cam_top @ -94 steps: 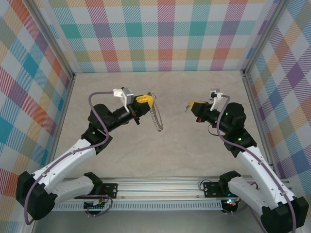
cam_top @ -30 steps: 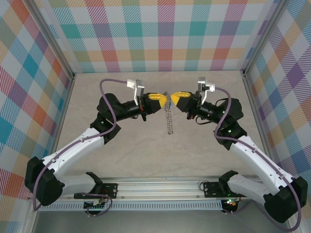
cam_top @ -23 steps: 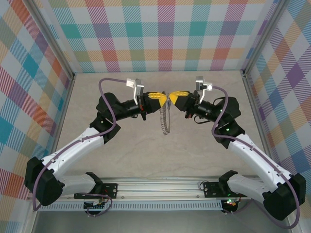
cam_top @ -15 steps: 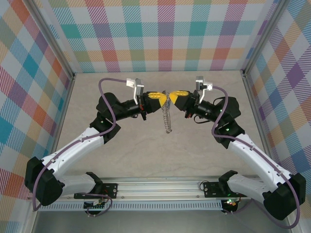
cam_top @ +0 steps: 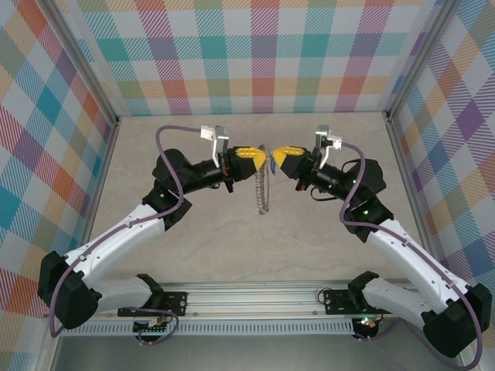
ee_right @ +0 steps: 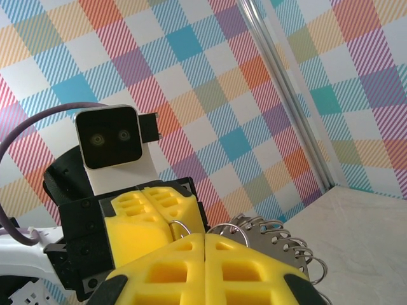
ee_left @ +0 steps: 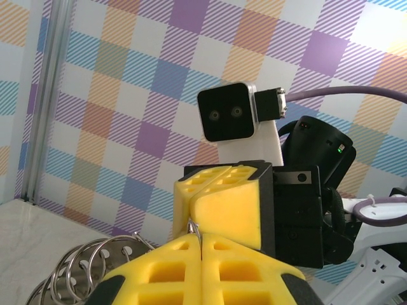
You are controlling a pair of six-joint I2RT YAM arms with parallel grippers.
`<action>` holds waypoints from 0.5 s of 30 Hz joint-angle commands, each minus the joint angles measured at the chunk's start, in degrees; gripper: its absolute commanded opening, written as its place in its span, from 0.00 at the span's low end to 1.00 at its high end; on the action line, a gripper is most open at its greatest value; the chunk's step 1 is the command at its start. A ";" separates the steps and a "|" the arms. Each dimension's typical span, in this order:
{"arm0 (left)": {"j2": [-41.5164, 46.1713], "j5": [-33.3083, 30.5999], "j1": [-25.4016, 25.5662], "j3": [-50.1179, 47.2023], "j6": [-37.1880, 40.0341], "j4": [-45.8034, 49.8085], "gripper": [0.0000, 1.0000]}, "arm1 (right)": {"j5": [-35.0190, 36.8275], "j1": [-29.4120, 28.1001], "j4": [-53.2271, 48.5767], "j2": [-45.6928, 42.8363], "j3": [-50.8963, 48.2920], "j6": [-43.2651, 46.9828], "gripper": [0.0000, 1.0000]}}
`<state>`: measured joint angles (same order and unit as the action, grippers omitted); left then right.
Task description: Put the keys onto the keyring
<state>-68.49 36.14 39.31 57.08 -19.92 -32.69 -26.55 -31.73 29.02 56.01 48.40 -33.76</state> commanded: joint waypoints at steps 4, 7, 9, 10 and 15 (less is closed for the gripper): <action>3.56 0.42 1.33 0.95 0.50 -4.15 0.00 | 0.56 0.12 -1.59 0.65 -1.21 -0.03 0.00; 3.71 -0.40 1.38 0.72 0.75 -4.28 0.00 | -3.47 0.13 -1.12 1.74 -0.45 -1.15 0.00; 3.91 -1.35 1.34 0.36 0.92 -4.58 0.00 | -5.73 0.08 -0.83 2.23 -0.24 -2.11 0.00; 3.93 -1.95 1.42 0.27 0.93 -4.95 0.00 | -6.81 0.08 -0.48 2.52 -0.21 -2.80 0.00; 3.82 -3.62 1.42 -0.29 0.94 -5.98 0.00 | -9.55 0.08 0.61 3.13 -0.92 -5.23 0.00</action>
<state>-67.24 33.34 39.35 56.34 -19.73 -31.62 -32.91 -31.81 30.13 58.33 48.40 -37.08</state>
